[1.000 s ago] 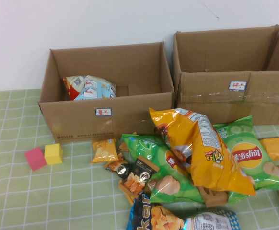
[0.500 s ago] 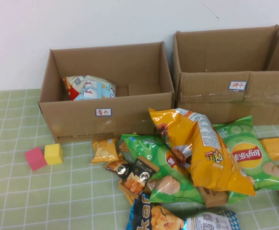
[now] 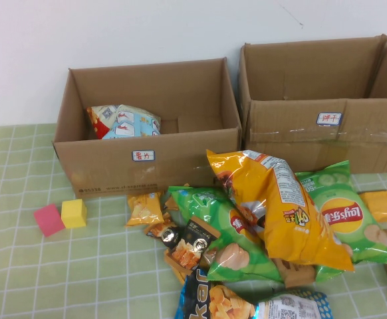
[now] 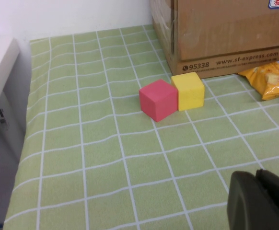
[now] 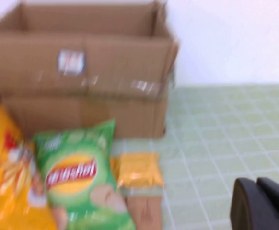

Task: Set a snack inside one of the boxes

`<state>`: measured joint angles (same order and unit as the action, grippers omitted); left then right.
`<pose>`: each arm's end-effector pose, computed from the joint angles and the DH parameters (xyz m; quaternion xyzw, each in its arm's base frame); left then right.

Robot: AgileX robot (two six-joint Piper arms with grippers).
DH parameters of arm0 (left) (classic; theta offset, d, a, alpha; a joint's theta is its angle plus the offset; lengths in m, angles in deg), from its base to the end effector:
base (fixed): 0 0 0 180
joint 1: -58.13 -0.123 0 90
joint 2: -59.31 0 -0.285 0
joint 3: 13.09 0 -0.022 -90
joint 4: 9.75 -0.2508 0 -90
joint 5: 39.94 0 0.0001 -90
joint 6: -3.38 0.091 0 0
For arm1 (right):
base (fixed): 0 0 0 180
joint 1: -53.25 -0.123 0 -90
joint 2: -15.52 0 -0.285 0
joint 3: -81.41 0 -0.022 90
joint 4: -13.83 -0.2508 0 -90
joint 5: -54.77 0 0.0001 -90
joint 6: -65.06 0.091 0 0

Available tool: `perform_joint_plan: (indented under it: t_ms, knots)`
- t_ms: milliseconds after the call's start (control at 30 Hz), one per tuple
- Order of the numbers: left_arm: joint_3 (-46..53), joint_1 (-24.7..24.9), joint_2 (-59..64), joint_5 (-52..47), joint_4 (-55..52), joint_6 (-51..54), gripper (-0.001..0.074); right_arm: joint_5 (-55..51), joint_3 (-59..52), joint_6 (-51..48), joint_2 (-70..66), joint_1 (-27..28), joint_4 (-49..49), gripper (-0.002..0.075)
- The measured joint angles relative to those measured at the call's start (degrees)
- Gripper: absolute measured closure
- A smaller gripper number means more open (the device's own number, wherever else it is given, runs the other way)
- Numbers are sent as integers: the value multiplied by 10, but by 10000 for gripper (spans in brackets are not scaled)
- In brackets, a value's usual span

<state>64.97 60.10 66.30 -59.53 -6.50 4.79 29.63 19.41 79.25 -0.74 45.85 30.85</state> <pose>0.0530 -0.0036 0.1782 0.0080 0.7912 -0.0268 0.6109 0.0566 -0.0041 0.2558 -0.0201 0.7787 -0.0152 0.6269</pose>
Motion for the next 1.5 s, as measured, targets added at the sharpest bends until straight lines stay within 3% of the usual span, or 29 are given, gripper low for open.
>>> perform_joint_plan:
  t_ms: [167,300,467,667,1233,1500]
  knots:
    - [0,0,0,0,1,0,737,147,-121,61,61,91,-7,728]
    - [0,0,0,0,1,0,737,168,-165,77,66,110,-7,728]
    - [0,-1,0,0,1,0,737,162,-168,70,66,111,-56,728]
    - [0,-1,0,0,1,0,737,104,-168,-74,70,111,-154,728]
    - [0,-1,0,0,2,0,736,47,-164,-126,89,110,-142,728]
    - [0,-1,0,0,2,0,736,46,-164,-135,90,52,-141,728]
